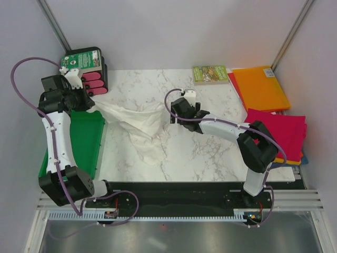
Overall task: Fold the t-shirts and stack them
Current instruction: Flatten out the tshirt
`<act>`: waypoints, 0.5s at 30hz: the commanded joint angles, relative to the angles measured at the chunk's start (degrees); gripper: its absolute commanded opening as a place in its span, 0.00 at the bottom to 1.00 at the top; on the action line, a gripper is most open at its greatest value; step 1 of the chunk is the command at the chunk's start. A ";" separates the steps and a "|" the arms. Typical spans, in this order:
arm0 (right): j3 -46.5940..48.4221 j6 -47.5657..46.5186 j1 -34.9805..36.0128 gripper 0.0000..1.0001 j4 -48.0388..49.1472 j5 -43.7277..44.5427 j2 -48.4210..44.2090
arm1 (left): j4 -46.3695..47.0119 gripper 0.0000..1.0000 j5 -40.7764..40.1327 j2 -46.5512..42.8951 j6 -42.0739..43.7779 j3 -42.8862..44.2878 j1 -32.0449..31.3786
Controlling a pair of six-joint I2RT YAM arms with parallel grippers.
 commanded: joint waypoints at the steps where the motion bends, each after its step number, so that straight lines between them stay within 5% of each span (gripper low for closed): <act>1: 9.67 -3.43 -0.52 0.93 2.35 -3.07 0.62 | -0.17 0.02 2.90 -0.33 -0.10 2.13 0.22; 9: 21.82 -0.97 -4.13 0.90 0.59 -9.39 9.76 | 0.53 0.02 -4.10 -0.25 -0.45 5.80 3.27; 15: 13.34 -1.15 -2.81 0.90 1.98 -11.25 7.05 | -4.39 0.02 -1.31 7.30 -1.59 26.54 15.76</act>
